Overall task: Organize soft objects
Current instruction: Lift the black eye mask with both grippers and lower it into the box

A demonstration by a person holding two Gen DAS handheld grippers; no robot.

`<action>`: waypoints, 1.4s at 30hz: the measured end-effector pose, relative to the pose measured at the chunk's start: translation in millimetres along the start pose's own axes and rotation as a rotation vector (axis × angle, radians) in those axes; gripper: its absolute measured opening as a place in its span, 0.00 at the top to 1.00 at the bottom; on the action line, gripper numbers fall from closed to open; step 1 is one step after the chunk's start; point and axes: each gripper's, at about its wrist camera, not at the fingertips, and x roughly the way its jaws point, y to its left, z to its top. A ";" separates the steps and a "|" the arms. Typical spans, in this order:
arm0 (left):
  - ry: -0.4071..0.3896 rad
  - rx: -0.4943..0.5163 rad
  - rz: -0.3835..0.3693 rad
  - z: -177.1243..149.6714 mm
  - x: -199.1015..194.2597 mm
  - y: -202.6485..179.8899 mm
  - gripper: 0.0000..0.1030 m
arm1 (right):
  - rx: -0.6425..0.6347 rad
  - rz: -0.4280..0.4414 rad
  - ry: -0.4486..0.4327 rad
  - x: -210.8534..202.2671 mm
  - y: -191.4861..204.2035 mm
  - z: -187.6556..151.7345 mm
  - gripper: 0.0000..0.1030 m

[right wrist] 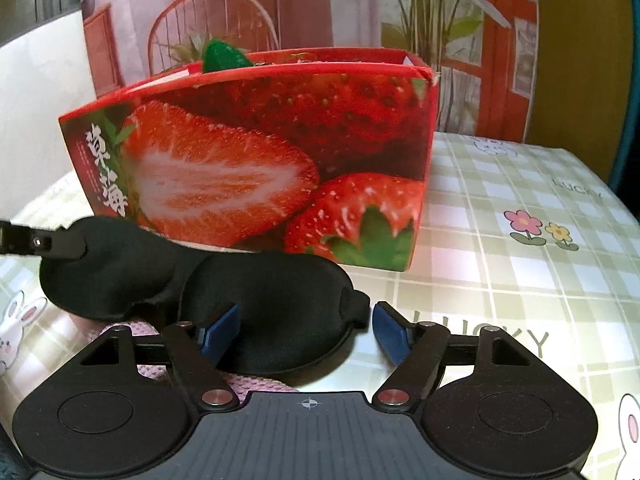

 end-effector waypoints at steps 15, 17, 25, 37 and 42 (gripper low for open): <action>0.027 -0.002 0.005 -5.0 8.7 -0.8 0.78 | 0.083 0.078 -0.036 -9.9 -14.9 5.6 0.52; 0.029 -0.002 0.007 -5.0 9.1 -0.9 0.78 | 0.084 0.084 -0.047 -12.5 -14.5 6.7 0.53; 0.030 -0.002 0.007 -5.5 9.5 -0.7 0.78 | 0.083 0.101 -0.078 -18.6 -12.6 10.5 0.60; 0.030 -0.002 0.004 -5.9 9.6 -0.8 0.78 | 0.069 0.134 -0.096 -22.7 -7.9 11.4 0.80; 0.017 0.005 -0.001 -7.0 8.0 -2.3 0.78 | 0.002 0.154 -0.094 -24.3 4.8 12.0 0.91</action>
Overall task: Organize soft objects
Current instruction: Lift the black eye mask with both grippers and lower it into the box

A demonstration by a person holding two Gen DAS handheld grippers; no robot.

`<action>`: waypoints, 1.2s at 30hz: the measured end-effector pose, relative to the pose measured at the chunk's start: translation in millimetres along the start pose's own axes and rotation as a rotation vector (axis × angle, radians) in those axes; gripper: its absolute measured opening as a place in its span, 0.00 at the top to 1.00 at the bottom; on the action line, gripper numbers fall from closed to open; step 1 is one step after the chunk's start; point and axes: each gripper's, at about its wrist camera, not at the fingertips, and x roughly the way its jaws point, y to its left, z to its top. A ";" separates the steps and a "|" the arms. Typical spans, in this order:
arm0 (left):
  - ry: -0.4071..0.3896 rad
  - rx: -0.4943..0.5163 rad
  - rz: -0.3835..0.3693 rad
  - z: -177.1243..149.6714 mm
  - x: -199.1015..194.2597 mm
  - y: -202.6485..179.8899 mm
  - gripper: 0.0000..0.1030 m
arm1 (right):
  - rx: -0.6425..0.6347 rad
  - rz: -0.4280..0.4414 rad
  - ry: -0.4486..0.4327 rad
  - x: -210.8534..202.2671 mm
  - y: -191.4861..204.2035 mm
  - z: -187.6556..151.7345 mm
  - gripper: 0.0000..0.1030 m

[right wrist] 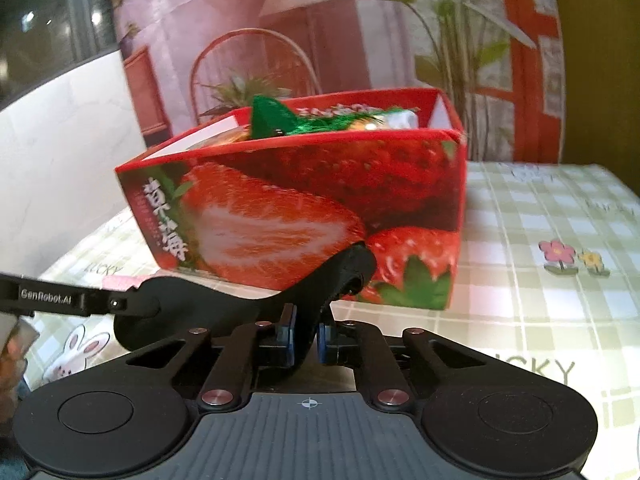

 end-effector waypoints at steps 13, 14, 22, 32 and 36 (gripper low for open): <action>-0.010 0.010 0.007 -0.1 -0.7 0.5 0.79 | 0.060 -0.005 -0.014 -1.8 -14.7 7.4 0.77; -0.010 0.011 0.007 -0.1 -0.6 0.6 0.79 | 0.069 -0.009 -0.016 -1.5 -16.8 8.4 0.76; -0.013 0.010 0.005 -0.6 -0.2 1.8 0.79 | 0.154 -0.018 -0.035 -3.0 -36.4 15.8 0.75; -0.100 0.057 -0.023 9.4 -20.8 -10.3 0.81 | 0.089 0.038 -0.080 -25.2 -23.3 26.6 0.90; -0.176 0.069 -0.025 19.8 -41.2 -14.5 0.81 | 0.050 0.057 -0.126 -42.1 -13.6 39.0 0.91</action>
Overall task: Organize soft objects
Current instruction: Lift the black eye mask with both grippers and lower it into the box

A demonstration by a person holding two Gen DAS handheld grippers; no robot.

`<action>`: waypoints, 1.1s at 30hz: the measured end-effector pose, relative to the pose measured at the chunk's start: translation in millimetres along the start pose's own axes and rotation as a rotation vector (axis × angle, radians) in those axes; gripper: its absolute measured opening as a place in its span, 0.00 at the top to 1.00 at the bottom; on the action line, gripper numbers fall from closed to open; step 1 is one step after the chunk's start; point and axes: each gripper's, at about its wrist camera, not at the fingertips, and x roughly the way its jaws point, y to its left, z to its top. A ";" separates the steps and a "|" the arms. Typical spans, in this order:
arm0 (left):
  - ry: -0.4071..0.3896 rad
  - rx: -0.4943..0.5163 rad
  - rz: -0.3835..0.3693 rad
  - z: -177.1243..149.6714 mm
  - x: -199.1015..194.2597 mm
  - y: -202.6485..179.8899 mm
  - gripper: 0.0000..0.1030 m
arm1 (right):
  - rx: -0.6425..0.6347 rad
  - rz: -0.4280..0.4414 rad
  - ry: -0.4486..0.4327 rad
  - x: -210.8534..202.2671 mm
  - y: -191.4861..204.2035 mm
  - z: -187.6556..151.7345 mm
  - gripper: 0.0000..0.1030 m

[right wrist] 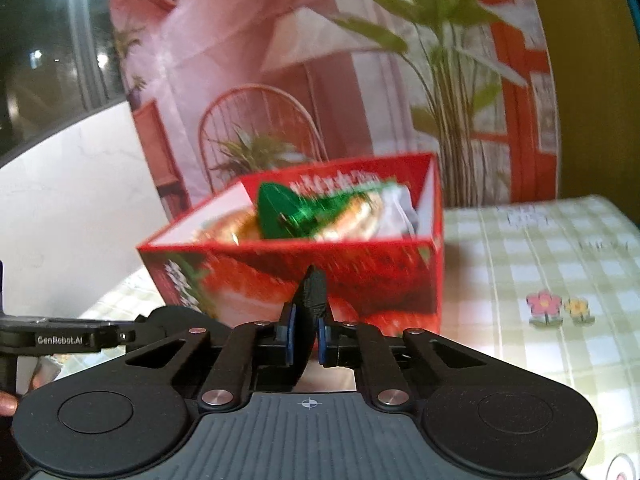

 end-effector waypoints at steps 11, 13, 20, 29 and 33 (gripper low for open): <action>-0.203 0.064 0.006 51.4 -37.5 -18.3 0.81 | -0.084 0.054 -0.131 -21.6 21.7 50.4 0.91; -0.227 0.083 0.014 63.1 -35.4 -23.2 0.81 | -0.104 0.052 -0.147 -19.0 23.6 60.6 0.91; -0.266 0.137 0.053 95.6 -12.3 -31.9 0.81 | -0.147 0.019 -0.188 4.6 23.9 91.7 0.91; -0.043 0.203 0.101 110.9 63.4 -18.2 0.81 | -0.108 -0.063 -0.011 71.3 2.9 94.5 0.91; 0.041 0.216 0.112 107.7 86.5 -12.1 0.81 | -0.095 -0.085 0.082 94.2 -4.0 90.0 0.92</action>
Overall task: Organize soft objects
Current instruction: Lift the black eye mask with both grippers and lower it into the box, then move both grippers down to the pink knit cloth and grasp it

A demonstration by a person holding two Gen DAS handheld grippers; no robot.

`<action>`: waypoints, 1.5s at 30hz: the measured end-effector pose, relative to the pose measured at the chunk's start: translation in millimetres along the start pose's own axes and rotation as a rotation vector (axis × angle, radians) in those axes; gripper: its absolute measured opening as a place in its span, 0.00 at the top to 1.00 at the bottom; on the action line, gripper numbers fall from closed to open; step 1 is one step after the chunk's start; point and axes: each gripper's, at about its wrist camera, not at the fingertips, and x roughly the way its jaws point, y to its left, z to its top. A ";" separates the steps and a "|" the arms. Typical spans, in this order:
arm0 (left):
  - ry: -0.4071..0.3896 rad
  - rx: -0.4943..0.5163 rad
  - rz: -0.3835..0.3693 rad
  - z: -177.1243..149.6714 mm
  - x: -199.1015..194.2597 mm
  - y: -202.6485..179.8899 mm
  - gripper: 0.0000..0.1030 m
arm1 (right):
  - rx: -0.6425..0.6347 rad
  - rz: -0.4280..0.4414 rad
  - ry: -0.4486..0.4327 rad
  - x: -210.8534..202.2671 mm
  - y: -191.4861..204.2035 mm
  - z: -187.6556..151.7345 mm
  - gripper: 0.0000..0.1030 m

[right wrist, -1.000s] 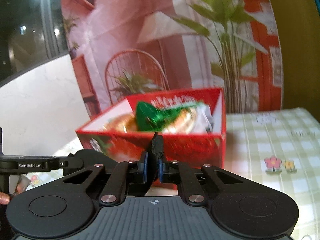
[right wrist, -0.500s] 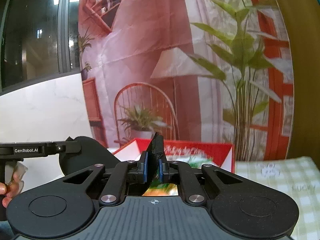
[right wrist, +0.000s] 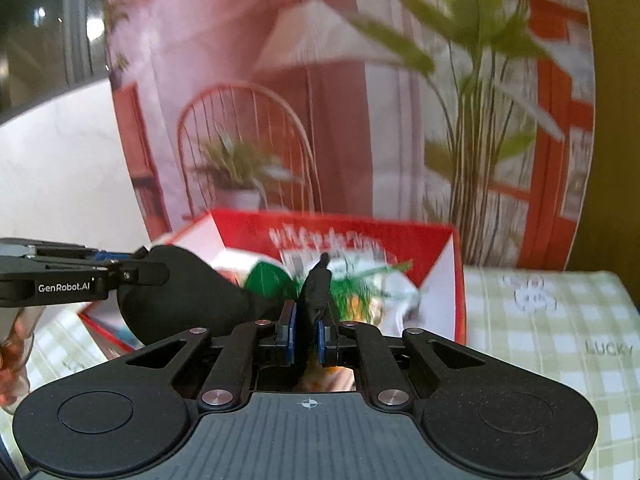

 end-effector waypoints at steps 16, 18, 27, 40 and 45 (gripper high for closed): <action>0.047 -0.038 0.008 7.0 21.8 6.3 0.65 | 0.009 -0.090 0.104 29.6 -13.1 2.1 0.83; 0.032 -0.066 -0.031 6.6 15.9 11.2 0.46 | -0.017 -0.112 0.095 24.8 -11.9 3.6 0.76; -0.056 -0.072 -0.004 -1.3 -21.5 8.8 0.03 | -0.137 -0.133 0.041 -8.2 -2.0 1.4 0.30; -0.051 0.003 0.017 -33.3 -61.7 -8.6 0.00 | -0.056 -0.102 -0.025 -65.8 13.5 -23.9 0.01; -0.005 -0.018 -0.016 -58.3 -64.8 -7.2 0.00 | -0.012 -0.077 0.023 -77.9 18.0 -60.6 0.00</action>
